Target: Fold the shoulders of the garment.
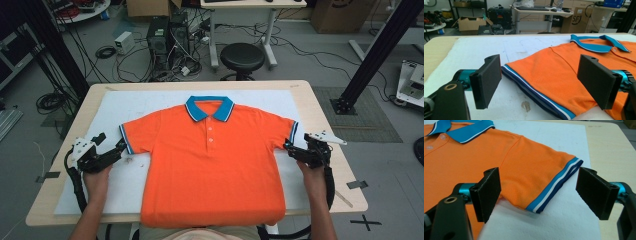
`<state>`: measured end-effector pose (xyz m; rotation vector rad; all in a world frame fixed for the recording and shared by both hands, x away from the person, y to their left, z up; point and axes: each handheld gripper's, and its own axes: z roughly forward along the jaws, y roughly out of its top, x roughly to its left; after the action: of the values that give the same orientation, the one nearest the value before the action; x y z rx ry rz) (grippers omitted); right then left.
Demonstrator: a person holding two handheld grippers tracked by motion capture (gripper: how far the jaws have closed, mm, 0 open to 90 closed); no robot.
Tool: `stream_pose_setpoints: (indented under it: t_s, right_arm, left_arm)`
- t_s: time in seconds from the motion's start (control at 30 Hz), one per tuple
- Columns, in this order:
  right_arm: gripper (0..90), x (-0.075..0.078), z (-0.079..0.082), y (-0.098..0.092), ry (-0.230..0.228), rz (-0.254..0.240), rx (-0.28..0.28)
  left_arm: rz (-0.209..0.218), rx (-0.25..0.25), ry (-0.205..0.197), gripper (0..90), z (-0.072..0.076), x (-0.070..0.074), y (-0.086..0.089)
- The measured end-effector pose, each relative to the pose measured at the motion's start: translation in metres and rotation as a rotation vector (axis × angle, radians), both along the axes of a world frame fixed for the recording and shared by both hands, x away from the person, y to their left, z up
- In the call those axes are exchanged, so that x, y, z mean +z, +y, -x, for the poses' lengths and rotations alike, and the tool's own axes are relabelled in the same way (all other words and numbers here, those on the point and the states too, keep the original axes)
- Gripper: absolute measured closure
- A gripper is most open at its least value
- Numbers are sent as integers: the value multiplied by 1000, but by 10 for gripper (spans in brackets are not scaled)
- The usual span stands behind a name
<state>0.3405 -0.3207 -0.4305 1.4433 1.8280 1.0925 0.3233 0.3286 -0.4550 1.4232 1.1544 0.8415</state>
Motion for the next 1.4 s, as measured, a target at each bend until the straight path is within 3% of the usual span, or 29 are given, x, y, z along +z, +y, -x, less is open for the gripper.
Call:
stream_pose_setpoints:
  t_s: [0.23, 0.27, 0.57, 0.6, 0.63, 0.67, 0.83, 0.9, 1.0, 1.07, 1.17, 1.4]
  right_arm:
    - [204, 2, -13, 2, 63, -1, -26]
    - [242, 1, -20, 4, 97, 6, -29]
    - [271, -5, -45, 4, 194, 47, -64]
    - [320, -9, -49, 3, 222, 46, -69]
    - [320, -9, -49, 3, 222, 46, -69]
    - [390, -12, -51, 4, 250, 48, -68]
    - [509, -17, -54, 6, 296, 62, -56]
    - [562, -17, -54, 8, 292, 85, -68]
    - [649, -16, -54, 7, 295, 82, -73]
    - [817, -16, -54, 6, 296, 68, -45]
    - [848, -15, -54, 14, 281, 128, -27]
    - [855, -3, -53, 23, 230, 117, 11]
  left_arm:
    - [7, 0, -1, 197, 0, 0, 1]
    - [7, 1, 0, 197, 0, 0, 1]
    - [2, -1, 5, 197, -1, 0, 0]
    - [1, -1, 4, 197, -1, 0, 0]
    - [0, -1, 4, 197, -1, 0, 0]
    - [-5, -3, 4, 197, 0, 0, 0]
    - [-6, 4, 4, 198, -1, 0, -1]
    - [-10, 3, 7, 200, -1, 0, -1]
    - [-15, 5, 9, 204, -1, 0, -2]
    - [-14, 4, 11, 204, -1, 0, -2]
    - [-19, 2, 15, 204, -2, 0, -2]
    - [-21, 2, 21, 206, -2, 1, -2]
